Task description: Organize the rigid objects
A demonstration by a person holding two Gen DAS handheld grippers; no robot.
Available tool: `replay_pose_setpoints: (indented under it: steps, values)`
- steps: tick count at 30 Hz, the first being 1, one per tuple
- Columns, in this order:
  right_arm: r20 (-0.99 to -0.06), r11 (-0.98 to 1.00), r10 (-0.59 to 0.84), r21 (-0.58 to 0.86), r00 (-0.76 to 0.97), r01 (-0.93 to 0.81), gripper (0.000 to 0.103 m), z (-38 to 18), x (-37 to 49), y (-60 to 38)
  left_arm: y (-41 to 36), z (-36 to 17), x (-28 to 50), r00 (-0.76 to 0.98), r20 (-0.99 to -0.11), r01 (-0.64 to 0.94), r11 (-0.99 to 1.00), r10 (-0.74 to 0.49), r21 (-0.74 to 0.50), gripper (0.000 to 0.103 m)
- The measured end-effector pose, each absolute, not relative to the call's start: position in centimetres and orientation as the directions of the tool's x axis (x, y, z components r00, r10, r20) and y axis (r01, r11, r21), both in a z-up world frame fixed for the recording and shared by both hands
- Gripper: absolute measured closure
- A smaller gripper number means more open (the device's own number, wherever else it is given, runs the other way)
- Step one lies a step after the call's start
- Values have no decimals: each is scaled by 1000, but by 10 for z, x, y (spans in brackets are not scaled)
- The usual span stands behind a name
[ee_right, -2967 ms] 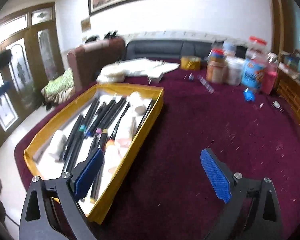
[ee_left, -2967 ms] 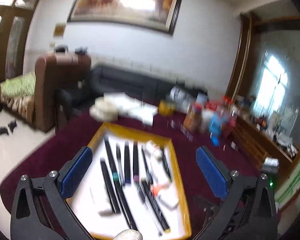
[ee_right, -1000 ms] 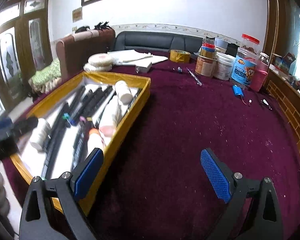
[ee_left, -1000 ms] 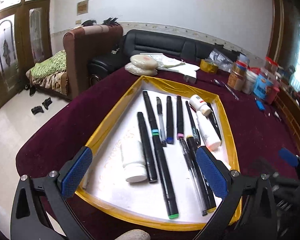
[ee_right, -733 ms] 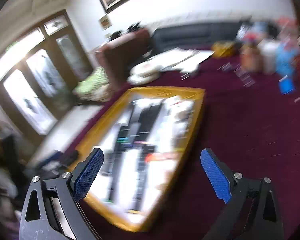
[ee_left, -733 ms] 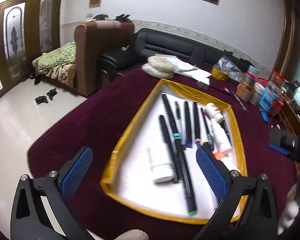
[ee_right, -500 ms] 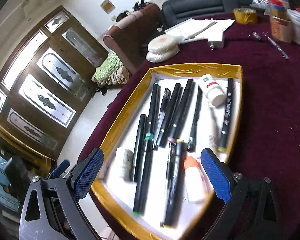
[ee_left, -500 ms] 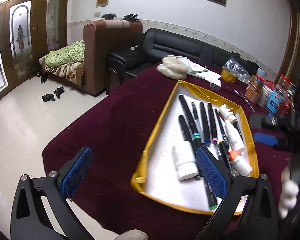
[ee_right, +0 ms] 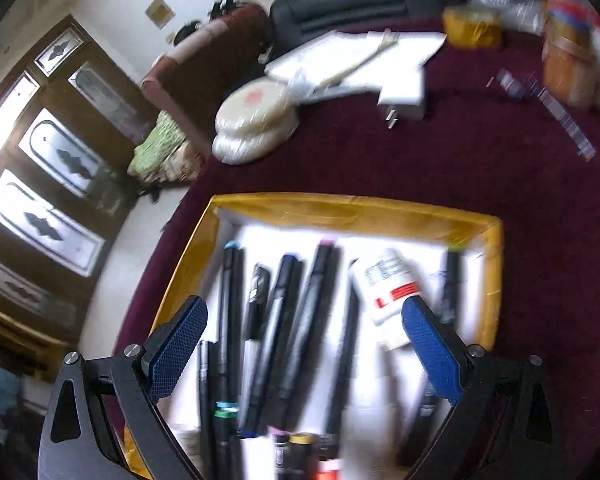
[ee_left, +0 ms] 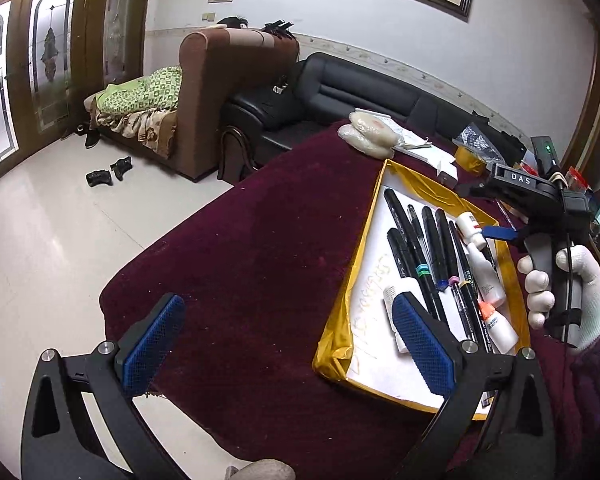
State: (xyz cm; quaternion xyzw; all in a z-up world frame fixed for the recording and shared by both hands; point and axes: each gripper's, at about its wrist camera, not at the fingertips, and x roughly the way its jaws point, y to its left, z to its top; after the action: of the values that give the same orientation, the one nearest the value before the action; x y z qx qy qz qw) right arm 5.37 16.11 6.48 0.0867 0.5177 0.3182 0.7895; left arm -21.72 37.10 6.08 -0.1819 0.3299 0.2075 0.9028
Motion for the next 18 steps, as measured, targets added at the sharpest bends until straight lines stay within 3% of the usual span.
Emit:
replay_pose_setpoints:
  steps: [4,7,11,18]
  values:
    - [-731,707,668,567,136,-422,6,65,47,167,375,58,-218,698,-671,-496,845,250,-200,0]
    - [-729,712,662,541,172,-448,6,77,33,163,378,56,-216,695,-678,-495,843,239,-211,0]
    - [-680,630,730,629,72,-455,5,83,6,164,379,54,-217,697,-677,-496,841,236,-217,0]
    - [-659,570,745,710,-103,-414,5,48,-30,200,379,53,-217,694,-684,-494,840,225,-224,0]
